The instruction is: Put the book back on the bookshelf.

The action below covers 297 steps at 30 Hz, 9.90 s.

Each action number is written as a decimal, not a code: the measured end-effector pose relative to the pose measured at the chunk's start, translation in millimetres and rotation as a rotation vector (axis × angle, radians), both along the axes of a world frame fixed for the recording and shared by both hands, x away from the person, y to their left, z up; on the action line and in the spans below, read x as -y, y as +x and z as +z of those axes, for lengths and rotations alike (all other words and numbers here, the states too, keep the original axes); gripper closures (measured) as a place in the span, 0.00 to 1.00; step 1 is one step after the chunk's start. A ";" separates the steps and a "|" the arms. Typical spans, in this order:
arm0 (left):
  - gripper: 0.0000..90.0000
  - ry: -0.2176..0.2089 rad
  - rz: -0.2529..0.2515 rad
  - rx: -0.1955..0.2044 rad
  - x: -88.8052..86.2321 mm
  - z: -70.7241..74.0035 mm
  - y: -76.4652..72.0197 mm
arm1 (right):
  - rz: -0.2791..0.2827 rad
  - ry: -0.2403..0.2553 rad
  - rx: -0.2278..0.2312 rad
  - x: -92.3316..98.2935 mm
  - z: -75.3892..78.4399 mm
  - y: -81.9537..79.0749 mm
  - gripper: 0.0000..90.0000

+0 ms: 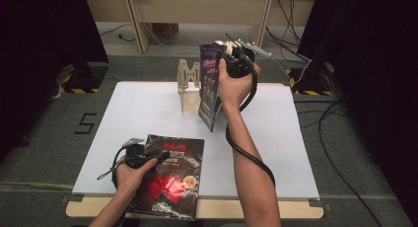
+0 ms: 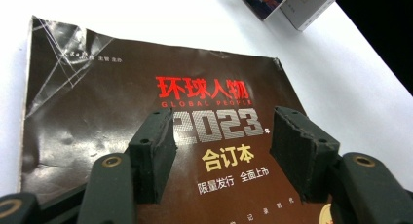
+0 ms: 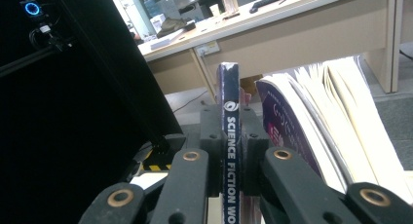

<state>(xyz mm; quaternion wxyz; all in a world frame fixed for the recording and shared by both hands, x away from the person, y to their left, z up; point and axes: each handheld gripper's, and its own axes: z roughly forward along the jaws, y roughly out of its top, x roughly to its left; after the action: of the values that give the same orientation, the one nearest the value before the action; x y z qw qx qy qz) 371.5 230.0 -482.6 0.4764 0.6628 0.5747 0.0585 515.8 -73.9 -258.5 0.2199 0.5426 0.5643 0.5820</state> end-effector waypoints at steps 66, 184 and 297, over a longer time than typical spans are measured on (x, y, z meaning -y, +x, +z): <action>0.46 0.005 -0.013 -0.008 1.8 -4.4 2.0 | -0.041 -0.055 0.016 -5.0 0.9 17.0 0.94; 0.46 0.023 -0.020 0.009 1.4 -5.2 1.4 | -0.051 -0.248 0.039 -26.9 -34.9 22.6 0.90; 0.46 0.015 -0.025 0.005 5.0 -6.8 -0.3 | -0.061 -0.229 0.031 -28.0 -34.9 27.4 0.94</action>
<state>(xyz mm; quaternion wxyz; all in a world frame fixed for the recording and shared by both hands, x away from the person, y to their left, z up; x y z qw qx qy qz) 371.3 225.0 -489.4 0.4738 0.6734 0.5645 0.0584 543.2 -45.9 -293.3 0.3069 0.5218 0.6067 0.5152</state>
